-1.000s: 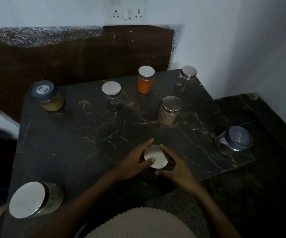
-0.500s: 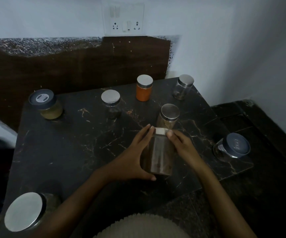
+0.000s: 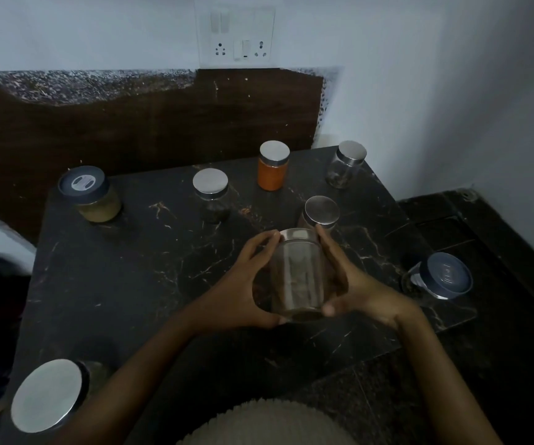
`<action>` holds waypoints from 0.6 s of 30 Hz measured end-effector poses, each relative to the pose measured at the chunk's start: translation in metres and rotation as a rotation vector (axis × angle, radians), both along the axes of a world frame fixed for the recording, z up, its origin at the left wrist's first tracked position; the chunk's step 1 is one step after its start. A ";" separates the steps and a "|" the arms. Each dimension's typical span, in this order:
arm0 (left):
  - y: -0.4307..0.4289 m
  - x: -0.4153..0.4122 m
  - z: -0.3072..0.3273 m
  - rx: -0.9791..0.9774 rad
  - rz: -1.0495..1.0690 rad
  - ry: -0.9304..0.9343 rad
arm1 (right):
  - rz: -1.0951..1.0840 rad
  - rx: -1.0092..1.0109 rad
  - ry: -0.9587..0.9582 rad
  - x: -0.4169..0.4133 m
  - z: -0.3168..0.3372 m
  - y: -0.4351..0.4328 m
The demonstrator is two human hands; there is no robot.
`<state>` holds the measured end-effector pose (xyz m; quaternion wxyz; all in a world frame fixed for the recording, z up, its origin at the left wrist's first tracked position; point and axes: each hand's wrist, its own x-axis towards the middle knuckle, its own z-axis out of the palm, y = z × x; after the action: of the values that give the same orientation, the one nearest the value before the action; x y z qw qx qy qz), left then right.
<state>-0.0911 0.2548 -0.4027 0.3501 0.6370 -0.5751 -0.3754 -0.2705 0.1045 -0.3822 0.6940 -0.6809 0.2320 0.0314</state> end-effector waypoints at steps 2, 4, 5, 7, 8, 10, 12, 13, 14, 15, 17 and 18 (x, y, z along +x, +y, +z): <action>0.001 0.000 0.000 0.006 0.003 0.023 | 0.061 -0.036 0.047 -0.001 0.005 0.000; 0.002 -0.002 0.000 0.005 0.008 0.030 | 0.032 -0.128 0.071 0.001 0.009 0.002; 0.002 -0.003 0.001 0.006 0.014 0.021 | 0.013 -0.176 0.070 0.002 0.011 0.003; 0.002 -0.004 0.004 0.006 0.022 -0.035 | -0.003 -0.252 0.062 0.006 0.015 0.006; 0.000 -0.005 0.007 0.004 0.021 -0.091 | 0.007 -0.303 0.066 0.007 0.017 0.007; -0.004 -0.007 0.011 0.002 0.008 -0.208 | 0.043 -0.444 0.074 0.011 0.019 0.009; -0.008 -0.010 0.015 0.006 -0.018 -0.246 | 0.079 -0.568 0.082 0.015 0.020 0.012; -0.009 -0.010 0.016 -0.002 -0.019 -0.238 | 0.084 -0.588 0.085 0.017 0.022 0.013; -0.009 -0.009 0.017 -0.017 -0.006 -0.215 | 0.084 -0.577 0.086 0.017 0.024 0.013; -0.008 -0.007 0.017 -0.034 0.016 -0.176 | 0.079 -0.538 0.082 0.015 0.028 0.012; -0.004 -0.002 0.017 -0.061 0.060 -0.077 | 0.081 -0.428 0.072 0.010 0.036 0.007; -0.002 -0.001 0.017 -0.073 0.077 -0.041 | 0.094 -0.389 0.078 0.007 0.039 0.006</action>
<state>-0.0922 0.2524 -0.3854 0.3754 0.6528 -0.5706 -0.3275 -0.2639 0.1101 -0.3433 0.5377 -0.8104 0.2283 0.0446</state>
